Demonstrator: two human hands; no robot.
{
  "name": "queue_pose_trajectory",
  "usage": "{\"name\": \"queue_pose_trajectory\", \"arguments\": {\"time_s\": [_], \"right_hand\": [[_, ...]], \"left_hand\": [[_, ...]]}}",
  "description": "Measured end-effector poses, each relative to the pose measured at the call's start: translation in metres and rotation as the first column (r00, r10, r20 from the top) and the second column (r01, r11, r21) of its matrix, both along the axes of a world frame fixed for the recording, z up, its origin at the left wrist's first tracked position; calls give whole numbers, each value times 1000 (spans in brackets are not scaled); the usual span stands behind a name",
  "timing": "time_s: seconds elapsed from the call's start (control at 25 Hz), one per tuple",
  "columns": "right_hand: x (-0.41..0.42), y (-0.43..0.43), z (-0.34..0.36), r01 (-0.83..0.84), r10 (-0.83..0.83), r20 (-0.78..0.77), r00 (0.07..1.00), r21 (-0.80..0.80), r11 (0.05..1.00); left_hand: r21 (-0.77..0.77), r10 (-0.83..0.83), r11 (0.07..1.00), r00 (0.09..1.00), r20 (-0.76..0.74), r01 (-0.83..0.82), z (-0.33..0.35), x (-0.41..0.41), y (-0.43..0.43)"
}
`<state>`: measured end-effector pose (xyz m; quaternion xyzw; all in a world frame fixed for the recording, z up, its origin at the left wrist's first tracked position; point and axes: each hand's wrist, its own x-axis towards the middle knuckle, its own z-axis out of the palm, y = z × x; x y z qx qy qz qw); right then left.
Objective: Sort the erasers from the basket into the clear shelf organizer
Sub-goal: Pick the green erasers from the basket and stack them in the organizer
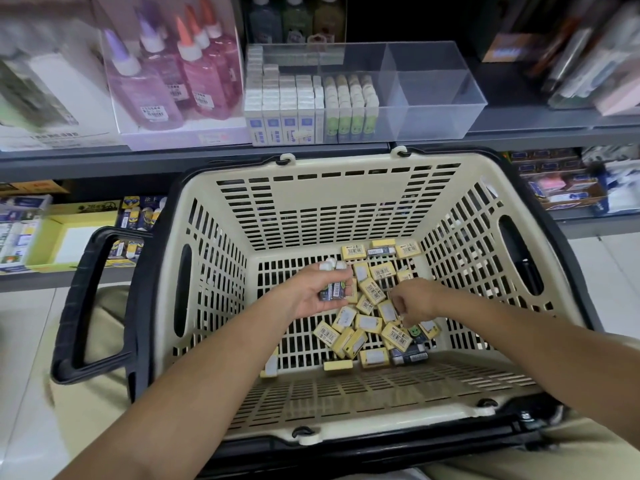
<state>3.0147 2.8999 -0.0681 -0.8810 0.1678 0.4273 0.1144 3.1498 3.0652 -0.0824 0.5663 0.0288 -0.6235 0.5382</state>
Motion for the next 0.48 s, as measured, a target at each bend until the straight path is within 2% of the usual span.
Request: {"name": "queue_pose_trajectory", "arguments": {"time_s": [0.08,0.12,0.16,0.24,0.32,0.44,0.48], "right_hand": [[7,-6,13,163,-176,101,979,119,979],[13,-8,23,266,-303,161,939,217,939],[19,-9,31,353,-435,196,879,345,869],[26,-1,41,440,-642,150,752,610,659],[28,12,42,442,-715,93,693,728,524],[26,13,41,465,-772,16,635,791,398],[25,8,42,496,-777,-5,630,772,397]], "left_hand": [[21,-53,998,998,23,53,-1,-4,0],[23,-77,997,997,25,76,-1,-6,0],[20,-93,995,995,20,93,-1,-8,-1],[7,-112,994,994,-15,113,1,-9,0],[-40,-124,992,990,-72,121,4,-9,0],[-114,-175,980,980,-91,164,9,-7,1],[-102,-187,979,979,-78,179,11,-8,0]]}}
